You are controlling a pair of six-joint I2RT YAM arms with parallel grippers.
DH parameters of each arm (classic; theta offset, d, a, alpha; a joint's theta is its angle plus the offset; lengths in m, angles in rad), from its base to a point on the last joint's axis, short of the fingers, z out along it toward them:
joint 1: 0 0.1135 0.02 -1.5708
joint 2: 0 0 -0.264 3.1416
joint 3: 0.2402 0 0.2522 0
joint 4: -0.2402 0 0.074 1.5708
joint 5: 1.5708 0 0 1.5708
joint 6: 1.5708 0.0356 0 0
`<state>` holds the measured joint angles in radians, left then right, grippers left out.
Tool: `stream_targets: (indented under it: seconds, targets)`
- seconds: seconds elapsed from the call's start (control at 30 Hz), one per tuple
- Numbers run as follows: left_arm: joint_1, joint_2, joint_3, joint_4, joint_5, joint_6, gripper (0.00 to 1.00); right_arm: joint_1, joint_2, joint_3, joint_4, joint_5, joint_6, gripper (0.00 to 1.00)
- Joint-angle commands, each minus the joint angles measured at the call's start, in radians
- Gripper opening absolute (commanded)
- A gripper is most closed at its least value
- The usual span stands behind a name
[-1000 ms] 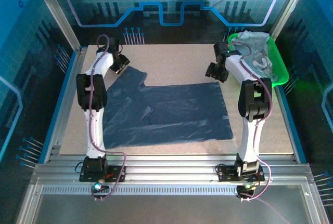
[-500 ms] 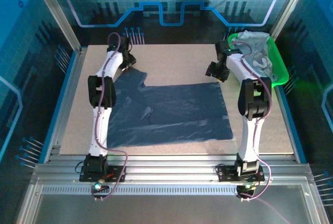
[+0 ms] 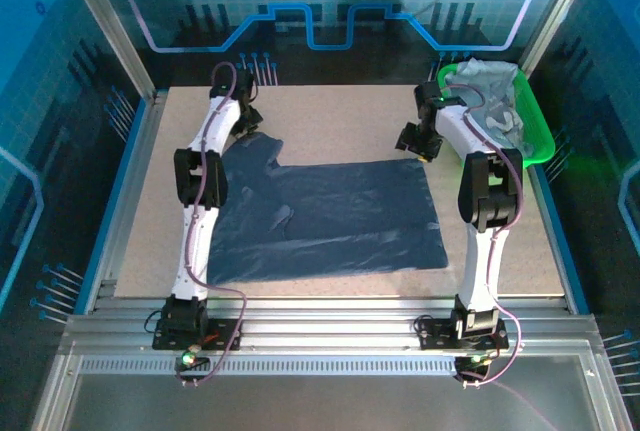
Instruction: Fold and stack the t-shirts
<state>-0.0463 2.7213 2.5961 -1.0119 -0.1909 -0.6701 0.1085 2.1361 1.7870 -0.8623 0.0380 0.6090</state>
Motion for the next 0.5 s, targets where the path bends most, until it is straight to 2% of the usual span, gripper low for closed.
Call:
stream_targets:
  seconds: [0.0,0.1,0.47]
  targets:
    - [-0.017,0.039,0.004,-0.091,0.010,0.021,0.10,-0.021,-0.046,-0.014,0.006,-0.001,0.008,0.56]
    - [-0.017,0.012,0.003,-0.086,-0.008,0.026,0.00,-0.020,-0.038,-0.010,0.010,0.000,0.005,0.56]
    - [-0.035,-0.223,-0.159,0.042,-0.023,0.050,0.00,-0.026,0.077,0.113,-0.034,0.090,-0.011,0.55]
